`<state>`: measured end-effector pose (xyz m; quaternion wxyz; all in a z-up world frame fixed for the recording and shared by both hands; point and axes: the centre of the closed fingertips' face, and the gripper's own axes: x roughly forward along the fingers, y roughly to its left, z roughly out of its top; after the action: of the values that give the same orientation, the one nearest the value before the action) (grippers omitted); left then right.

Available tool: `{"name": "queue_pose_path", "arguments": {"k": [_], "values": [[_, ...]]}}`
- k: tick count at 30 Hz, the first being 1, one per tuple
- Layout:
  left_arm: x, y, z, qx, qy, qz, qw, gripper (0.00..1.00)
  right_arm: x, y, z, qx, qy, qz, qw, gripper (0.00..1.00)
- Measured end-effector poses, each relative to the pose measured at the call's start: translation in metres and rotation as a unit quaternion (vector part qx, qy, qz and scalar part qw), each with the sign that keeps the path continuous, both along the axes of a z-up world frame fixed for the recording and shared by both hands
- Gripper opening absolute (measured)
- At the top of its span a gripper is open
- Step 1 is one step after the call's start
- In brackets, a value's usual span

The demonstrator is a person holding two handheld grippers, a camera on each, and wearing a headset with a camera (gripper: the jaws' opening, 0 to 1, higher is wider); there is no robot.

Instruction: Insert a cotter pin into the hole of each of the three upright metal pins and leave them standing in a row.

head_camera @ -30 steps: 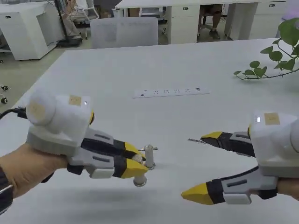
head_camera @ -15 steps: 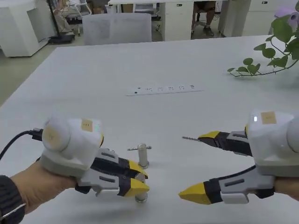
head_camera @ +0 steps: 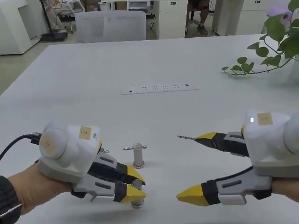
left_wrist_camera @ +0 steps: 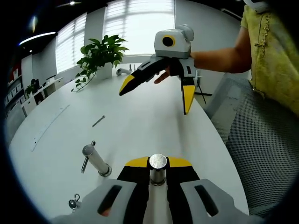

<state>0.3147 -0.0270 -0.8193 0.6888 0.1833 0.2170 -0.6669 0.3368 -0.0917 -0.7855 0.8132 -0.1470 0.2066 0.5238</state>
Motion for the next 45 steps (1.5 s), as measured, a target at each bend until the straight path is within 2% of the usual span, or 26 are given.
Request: {"name": "queue_pose_path", "arguments": {"k": [4, 15, 24, 34, 38, 45], "values": [[0.0, -0.001, 0.0, -0.006, -0.008, -0.015, 0.9998, 0.11, 0.0, 0.001, -0.001, -0.003, 0.002, 0.0, 1.0, 0.85], [-0.003, 0.0, 0.001, -0.029, -0.01, -0.047, 0.9984, 0.11, 0.0, 0.001, -0.004, -0.01, 0.005, 0.002, 0.9999, 0.84], [-0.005, -0.001, 0.003, -0.036, -0.01, -0.064, 0.9973, 0.12, -0.001, 0.0, -0.006, -0.017, 0.009, 0.003, 0.9998, 0.84], [-0.003, 0.001, 0.001, -0.037, -0.007, -0.058, 0.9976, 0.13, -0.001, 0.001, -0.007, -0.024, 0.009, 0.004, 0.9997, 0.84], [0.001, 0.001, 0.006, -0.051, 0.003, -0.041, 0.9978, 0.19, -0.002, 0.001, -0.007, -0.026, 0.009, 0.004, 0.9996, 0.84], [0.0, 0.003, 0.015, -0.055, 0.002, -0.031, 0.998, 0.2, -0.003, 0.002, -0.008, -0.026, 0.01, 0.004, 0.9996, 0.84]]}}
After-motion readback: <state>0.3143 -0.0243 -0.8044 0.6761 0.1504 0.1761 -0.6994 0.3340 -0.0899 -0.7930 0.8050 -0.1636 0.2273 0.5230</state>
